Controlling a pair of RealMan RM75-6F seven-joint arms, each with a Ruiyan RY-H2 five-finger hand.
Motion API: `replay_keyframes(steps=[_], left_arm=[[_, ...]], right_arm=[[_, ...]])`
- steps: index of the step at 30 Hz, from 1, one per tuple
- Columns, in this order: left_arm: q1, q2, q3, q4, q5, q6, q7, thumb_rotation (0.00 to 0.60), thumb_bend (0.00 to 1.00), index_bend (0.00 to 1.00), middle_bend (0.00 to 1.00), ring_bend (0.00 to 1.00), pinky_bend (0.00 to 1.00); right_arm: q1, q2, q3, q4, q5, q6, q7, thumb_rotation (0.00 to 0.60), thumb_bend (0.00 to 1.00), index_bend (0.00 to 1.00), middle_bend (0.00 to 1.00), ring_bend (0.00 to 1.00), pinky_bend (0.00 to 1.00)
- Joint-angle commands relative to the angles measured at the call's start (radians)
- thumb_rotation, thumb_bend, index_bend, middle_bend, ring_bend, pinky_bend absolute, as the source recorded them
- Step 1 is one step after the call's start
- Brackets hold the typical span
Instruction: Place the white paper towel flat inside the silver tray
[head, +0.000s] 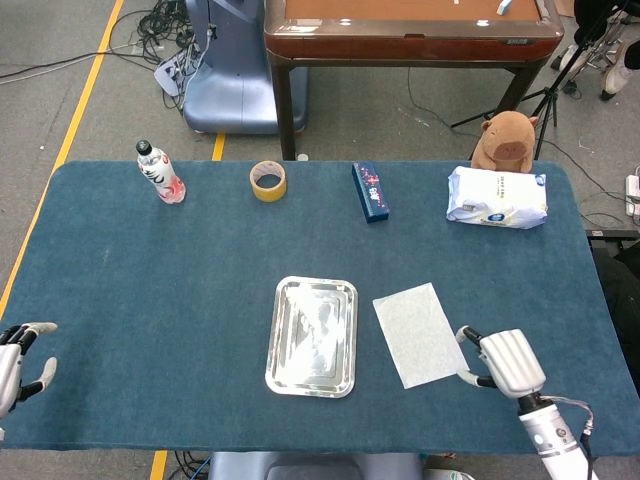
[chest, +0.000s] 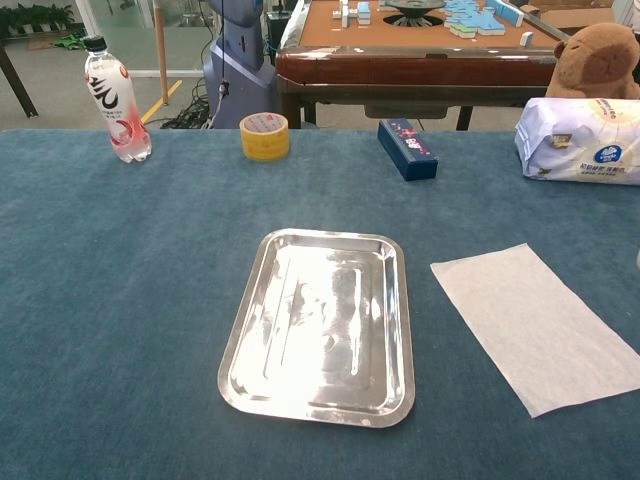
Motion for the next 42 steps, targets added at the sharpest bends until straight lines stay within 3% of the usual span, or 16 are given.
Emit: replay_keyframes(steps=[1,12,42], left_arm=[[0.001,0.001,0.0,-0.002,0.002,0.002,-0.002,0.6,0.38,0.29,0.31,0.23,0.4],[0.007,0.007,-0.002,-0.003,0.0,0.009,-0.013,0.6,0.38,0.29,0.31,0.23,0.4],[0.015,0.023,-0.007,-0.016,-0.003,0.018,-0.021,0.6,0.38,0.29,0.31,0.23,0.4]], right_arm=[[0.007,-0.021,-0.016,0.014,-0.013,-0.017,-0.008,0.6,0.02,0.45,1.0,1.0,1.0],[0.029,-0.104,-0.051,0.077,-0.042,-0.069,-0.045,0.6,0.04,0.45,1.0,1.0,1.0],[0.055,-0.217,-0.051,0.187,-0.01,-0.107,-0.073,0.6,0.05,0.45,1.0,1.0,1.0]])
